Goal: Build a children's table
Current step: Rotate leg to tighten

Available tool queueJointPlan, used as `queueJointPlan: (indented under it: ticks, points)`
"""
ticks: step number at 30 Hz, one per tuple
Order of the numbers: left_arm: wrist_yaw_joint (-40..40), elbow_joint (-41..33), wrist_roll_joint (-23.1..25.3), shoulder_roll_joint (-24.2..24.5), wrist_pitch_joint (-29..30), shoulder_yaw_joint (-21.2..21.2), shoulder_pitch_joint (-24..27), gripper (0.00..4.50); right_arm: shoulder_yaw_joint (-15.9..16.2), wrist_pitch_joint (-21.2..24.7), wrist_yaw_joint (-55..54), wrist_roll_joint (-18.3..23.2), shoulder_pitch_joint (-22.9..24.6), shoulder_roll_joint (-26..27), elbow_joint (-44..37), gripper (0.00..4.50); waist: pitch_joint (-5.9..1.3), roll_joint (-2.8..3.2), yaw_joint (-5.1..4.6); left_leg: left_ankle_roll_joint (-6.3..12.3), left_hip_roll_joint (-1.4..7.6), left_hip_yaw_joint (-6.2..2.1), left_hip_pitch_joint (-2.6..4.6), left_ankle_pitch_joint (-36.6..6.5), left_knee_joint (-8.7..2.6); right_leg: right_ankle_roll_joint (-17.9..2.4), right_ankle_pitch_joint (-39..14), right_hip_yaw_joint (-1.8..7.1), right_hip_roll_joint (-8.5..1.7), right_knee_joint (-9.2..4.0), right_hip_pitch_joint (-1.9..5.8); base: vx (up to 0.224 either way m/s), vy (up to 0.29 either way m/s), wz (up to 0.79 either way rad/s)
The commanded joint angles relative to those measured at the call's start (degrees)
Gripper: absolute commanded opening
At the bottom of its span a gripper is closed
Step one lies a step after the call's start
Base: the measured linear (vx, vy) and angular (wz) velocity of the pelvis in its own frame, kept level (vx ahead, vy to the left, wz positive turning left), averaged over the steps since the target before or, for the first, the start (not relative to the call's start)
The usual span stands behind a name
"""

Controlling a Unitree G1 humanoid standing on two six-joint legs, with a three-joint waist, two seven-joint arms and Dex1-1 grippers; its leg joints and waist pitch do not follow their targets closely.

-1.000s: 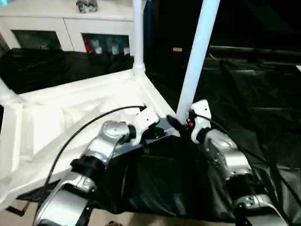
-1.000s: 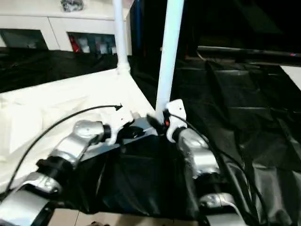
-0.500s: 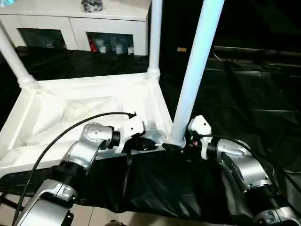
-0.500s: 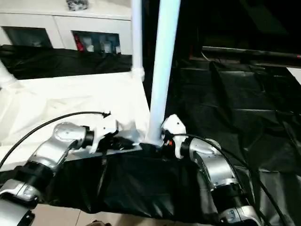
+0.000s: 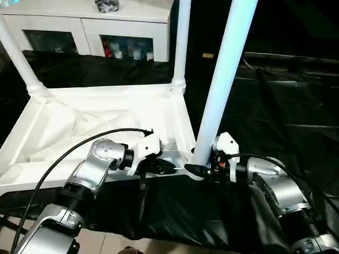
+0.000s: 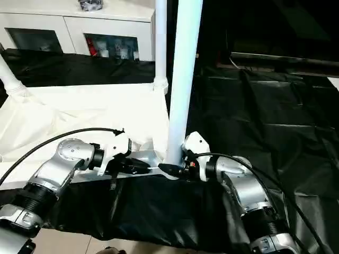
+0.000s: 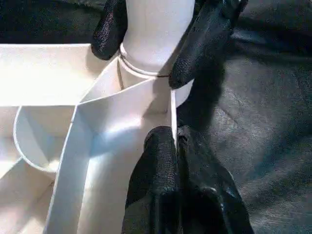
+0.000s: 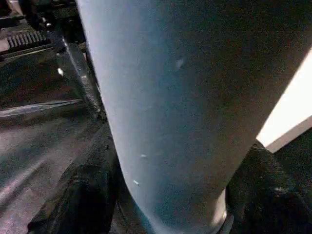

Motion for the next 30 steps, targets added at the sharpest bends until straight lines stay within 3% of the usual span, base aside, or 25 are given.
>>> queueJointPlan:
  ticks: [1,9,13,17,22,23,24,25,27,28,30]
  points:
    - [-0.7,-4.2,-2.1,-0.8,0.0,-0.6,-0.4,0.0,3.2,1.0,1.7,-0.5,1.3,0.4,0.3,2.56,-3.79,-0.03,0.05,1.95,2.25,-0.36,1.15,-17.0,-4.24,-13.0,-15.8,2.38,-3.07,-4.07,2.55,0.0,0.0,0.0]
    - [3.9,-3.7,-1.3,-2.6,1.3,0.4,-0.1,0.0,2.0,1.4,-4.8,-1.2,2.4,3.6,0.7,2.51,-3.69,-0.04,-0.25,1.23,2.13,-0.4,1.19,-17.9,-4.36,-12.2,-17.2,2.42,-2.93,-4.26,2.34,0.0,0.0,0.0]
    - [13.7,0.7,1.4,-7.2,3.6,1.4,-3.4,0.0,-3.0,2.2,-19.6,-2.2,-0.6,9.7,6.0,2.51,-3.56,-0.16,-0.86,-0.65,1.87,-0.73,1.42,-20.7,-4.42,-10.2,-24.0,2.2,-3.03,-4.86,1.94,0.0,0.0,0.0]
    - [20.7,5.1,3.1,-10.6,4.8,1.9,-6.4,0.0,-6.6,3.0,-29.1,-1.8,-3.3,13.5,10.2,2.51,-3.45,-0.18,-1.3,-1.2,1.65,-0.94,1.45,-22.4,-4.38,-8.8,-27.1,2.07,-3.14,-5.46,1.79,0.0,0.0,0.0]
    - [30.4,11.9,4.7,-16.7,5.3,2.6,-11.6,0.0,-10.2,2.9,-43.2,-3.3,-8.4,17.8,17.5,2.51,-3.69,-0.04,-1.51,-0.38,1.43,-0.6,1.31,-19.9,-4.13,-9.4,-23.6,2.18,-2.97,-5.42,1.68,0.0,0.0,0.0]
    - [30.4,11.9,4.7,-16.7,5.3,2.6,-11.6,0.0,-10.2,2.9,-43.2,-3.3,-8.4,17.8,17.5,2.51,-3.69,-0.04,-1.51,-0.38,1.43,-0.6,1.31,-19.9,-4.13,-9.4,-23.6,2.18,-2.97,-5.42,1.68,0.0,0.0,0.0]
    - [31.9,13.6,4.9,-17.8,4.6,2.9,-12.7,0.0,-9.9,2.1,-44.0,-4.1,-9.2,18.3,18.5,2.51,-3.9,-0.17,-1.26,0.09,1.54,-0.67,1.08,-18.7,-4.15,-9.7,-21.0,2.14,-3.03,-5.12,2.2,0.0,0.0,0.0]
    - [32.4,15.1,5.5,-18.4,3.5,2.6,-13.5,0.0,-9.3,1.2,-44.5,-5.2,-9.7,18.6,19.1,2.51,-3.9,0.34,-1.36,0.21,1.44,-0.63,0.93,-18.1,-4.12,-9.9,-19.8,2.17,-2.93,-5.03,2.12,0.0,0.0,0.0]
    - [32.8,16.5,6.2,-18.8,1.9,2.0,-14.2,0.0,-8.5,0.1,-45.2,-6.4,-10.2,18.8,19.6,2.51,-4.09,-0.06,-1.33,0.43,1.43,-0.51,1.01,-17.0,-4.01,-10.8,-16.2,2.16,-2.74,-4.67,2.36,0.0,0.0,0.0]
    - [32.4,17.1,6.7,-18.5,0.8,1.6,-14.3,0.0,-9.4,-0.2,-43.7,-4.8,-10.0,19.1,19.2,3.04,-4.14,-0.04,-1.23,1.08,1.42,-0.49,0.73,-15.7,-3.97,-11.2,-14.6,2.18,-2.9,-4.51,2.66,0.0,0.0,0.0]
    - [31.7,17.5,6.9,-18.0,-0.4,1.3,-14.4,0.0,-10.5,-0.2,-42.0,-3.1,-9.8,19.4,18.6,3.17,-4.27,0.02,-1.02,2.12,1.45,-0.43,0.75,-14.3,-3.79,-11.8,-12.5,2.19,-2.98,-4.29,2.81,0.0,0.0,0.0]
